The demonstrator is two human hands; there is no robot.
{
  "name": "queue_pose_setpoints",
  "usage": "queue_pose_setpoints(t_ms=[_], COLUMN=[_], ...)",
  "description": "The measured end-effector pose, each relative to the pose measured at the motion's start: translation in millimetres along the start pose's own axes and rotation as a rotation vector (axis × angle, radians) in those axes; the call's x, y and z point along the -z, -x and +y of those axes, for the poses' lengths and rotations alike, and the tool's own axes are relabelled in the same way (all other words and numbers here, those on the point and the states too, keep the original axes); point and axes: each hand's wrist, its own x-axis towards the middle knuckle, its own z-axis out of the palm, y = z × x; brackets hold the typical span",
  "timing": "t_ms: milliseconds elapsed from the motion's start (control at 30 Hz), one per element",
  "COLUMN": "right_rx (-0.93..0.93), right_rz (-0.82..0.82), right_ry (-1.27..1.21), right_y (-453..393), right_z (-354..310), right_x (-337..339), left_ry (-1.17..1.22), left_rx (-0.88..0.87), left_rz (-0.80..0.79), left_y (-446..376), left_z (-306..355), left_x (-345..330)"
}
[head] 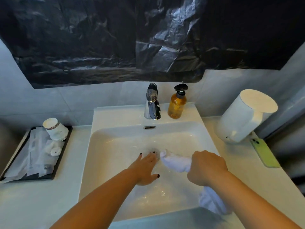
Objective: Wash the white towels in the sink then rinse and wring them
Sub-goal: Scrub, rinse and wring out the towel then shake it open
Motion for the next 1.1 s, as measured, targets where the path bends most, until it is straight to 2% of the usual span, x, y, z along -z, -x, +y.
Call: queue_pose_setpoints(t_ms=[100, 333, 467, 533, 633, 667, 733, 800, 967, 1100], right_rx=[-0.029, -0.041, -0.057, -0.066, -0.067, -0.064, -0.063, -0.066, -0.099, -0.103], right_rz=[-0.02, -0.062, -0.069, -0.073, -0.064, -0.061, -0.059, -0.068, -0.113, -0.165], right_ry=[-0.041, -0.073, -0.103, -0.117, -0.13, -0.133, -0.13, -0.127, -0.097, -0.122], right_y=[-0.3, 2.0, 9.6, 14.3, 21.1, 23.0, 26.5, 30.5, 34.5, 39.9], right_z=[6.0, 7.5, 11.6, 14.5, 17.2, 17.9, 18.7, 18.2, 13.0, 17.3], right_x=[2.2, 7.4, 12.1, 12.9, 10.7, 9.5, 7.3, 5.0, -2.0, -8.3], left_ry=[-0.065, -0.044, 0.141, 0.369, 0.824, 0.956, 1.046, 1.077, 1.047, 1.117], left_rx=[0.039, 0.055, 0.078, 0.12, 0.3, 0.317, 0.263, 0.199, 0.156, 0.155], left_rz=[0.019, 0.02, 0.065, 0.255, 0.691, 0.819, 0.973, 0.982, 0.834, 0.85], left_y=[-13.5, -19.3, -23.3, -19.8, -6.2, -1.4, 6.4, 12.1, 15.0, 7.2], left_z=[4.5, 3.2, 1.4, -1.0, -3.0, -3.0, -1.0, 3.5, 10.9, 12.6], left_x=[-10.3, -15.5, 3.6, 23.1, 64.6, 80.1, 111.3, 137.7, 176.6, 194.7])
